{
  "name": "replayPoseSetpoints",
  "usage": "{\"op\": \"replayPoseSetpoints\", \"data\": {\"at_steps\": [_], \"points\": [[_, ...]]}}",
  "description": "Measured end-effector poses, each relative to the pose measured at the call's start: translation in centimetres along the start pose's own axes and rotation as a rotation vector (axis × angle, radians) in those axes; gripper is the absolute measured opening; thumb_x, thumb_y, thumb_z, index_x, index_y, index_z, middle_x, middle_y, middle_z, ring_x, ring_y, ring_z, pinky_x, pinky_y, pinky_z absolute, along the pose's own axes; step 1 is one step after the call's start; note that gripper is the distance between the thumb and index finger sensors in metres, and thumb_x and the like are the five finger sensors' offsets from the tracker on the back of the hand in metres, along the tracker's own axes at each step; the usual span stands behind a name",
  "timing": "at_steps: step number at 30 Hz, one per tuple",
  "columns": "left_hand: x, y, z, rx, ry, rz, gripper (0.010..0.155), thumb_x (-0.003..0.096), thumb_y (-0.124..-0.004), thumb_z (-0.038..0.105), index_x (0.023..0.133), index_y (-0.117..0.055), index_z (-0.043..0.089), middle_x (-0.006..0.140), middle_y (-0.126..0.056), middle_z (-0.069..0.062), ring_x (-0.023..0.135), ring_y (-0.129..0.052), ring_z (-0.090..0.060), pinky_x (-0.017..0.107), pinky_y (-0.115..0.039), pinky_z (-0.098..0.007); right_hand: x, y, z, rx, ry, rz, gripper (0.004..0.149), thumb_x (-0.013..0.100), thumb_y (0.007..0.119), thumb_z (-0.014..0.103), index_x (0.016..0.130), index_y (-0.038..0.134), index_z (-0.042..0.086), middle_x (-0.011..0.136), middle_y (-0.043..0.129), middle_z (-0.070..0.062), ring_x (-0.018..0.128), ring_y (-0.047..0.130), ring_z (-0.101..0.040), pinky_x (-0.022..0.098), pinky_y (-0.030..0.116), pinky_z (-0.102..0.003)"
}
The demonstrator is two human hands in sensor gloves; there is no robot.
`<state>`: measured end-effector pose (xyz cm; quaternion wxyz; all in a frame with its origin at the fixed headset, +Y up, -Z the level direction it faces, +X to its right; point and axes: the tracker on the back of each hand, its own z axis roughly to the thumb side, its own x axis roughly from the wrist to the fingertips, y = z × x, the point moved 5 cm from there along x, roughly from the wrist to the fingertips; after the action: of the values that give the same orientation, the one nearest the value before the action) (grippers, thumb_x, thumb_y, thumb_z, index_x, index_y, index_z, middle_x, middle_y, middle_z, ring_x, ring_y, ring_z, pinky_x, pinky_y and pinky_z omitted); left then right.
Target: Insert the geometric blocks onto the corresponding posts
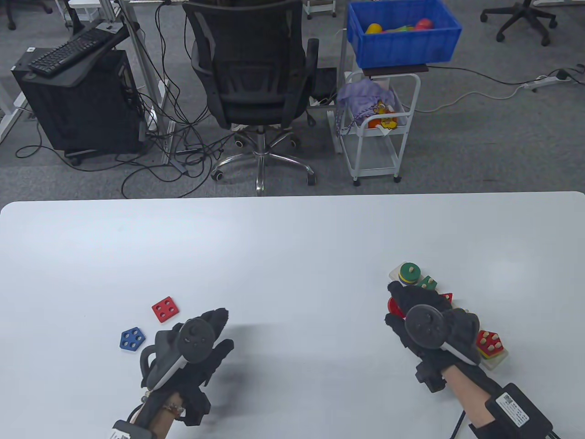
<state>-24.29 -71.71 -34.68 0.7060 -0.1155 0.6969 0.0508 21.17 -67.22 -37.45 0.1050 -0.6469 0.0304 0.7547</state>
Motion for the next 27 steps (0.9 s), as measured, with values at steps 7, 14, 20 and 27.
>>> {"op": "replayPoseSetpoints", "data": {"at_steps": [7,14,20,27], "points": [[0.0,1.0,-3.3,0.124,0.105,0.065,0.069,0.0408,-0.073,0.059,0.105,-0.053,0.042,0.115,-0.061,0.011,0.11,-0.065,-0.02,0.082,-0.047,-0.056,5.0,0.1,-4.3,-0.047,0.23,0.075,0.063,0.045,0.085,0.033,0.101,0.065,0.013,0.1,0.072,-0.02,0.089,0.074,-0.047,0.065,0.056,-0.072],[0.0,1.1,-4.6,0.17,0.155,0.065,0.068,0.0405,-0.073,0.059,0.104,-0.054,0.043,0.116,-0.061,0.011,0.111,-0.064,-0.02,0.083,-0.046,-0.056,9.2,2.8,-6.9,-0.076,0.419,0.084,0.063,0.039,0.091,0.036,0.097,0.07,0.021,0.097,0.08,-0.011,0.085,0.083,-0.04,0.065,0.061,-0.068],[0.0,1.0,-4.7,0.156,0.163,0.04,0.069,0.0404,-0.073,0.059,0.104,-0.054,0.043,0.116,-0.061,0.011,0.111,-0.064,-0.02,0.082,-0.047,-0.056,10.7,4.7,-7.0,-0.116,0.455,0.145,0.065,0.039,0.092,0.036,0.098,0.068,0.023,0.1,0.078,-0.008,0.088,0.08,-0.04,0.067,0.058,-0.069],[0.1,0.7,-5.1,0.154,0.178,0.016,0.069,0.0404,-0.073,0.059,0.104,-0.054,0.043,0.116,-0.061,0.011,0.111,-0.064,-0.02,0.082,-0.047,-0.056,11.0,5.8,-7.4,-0.154,0.488,0.17,0.064,0.04,0.091,0.036,0.099,0.066,0.024,0.101,0.076,-0.008,0.089,0.079,-0.04,0.067,0.057,-0.069]]}}
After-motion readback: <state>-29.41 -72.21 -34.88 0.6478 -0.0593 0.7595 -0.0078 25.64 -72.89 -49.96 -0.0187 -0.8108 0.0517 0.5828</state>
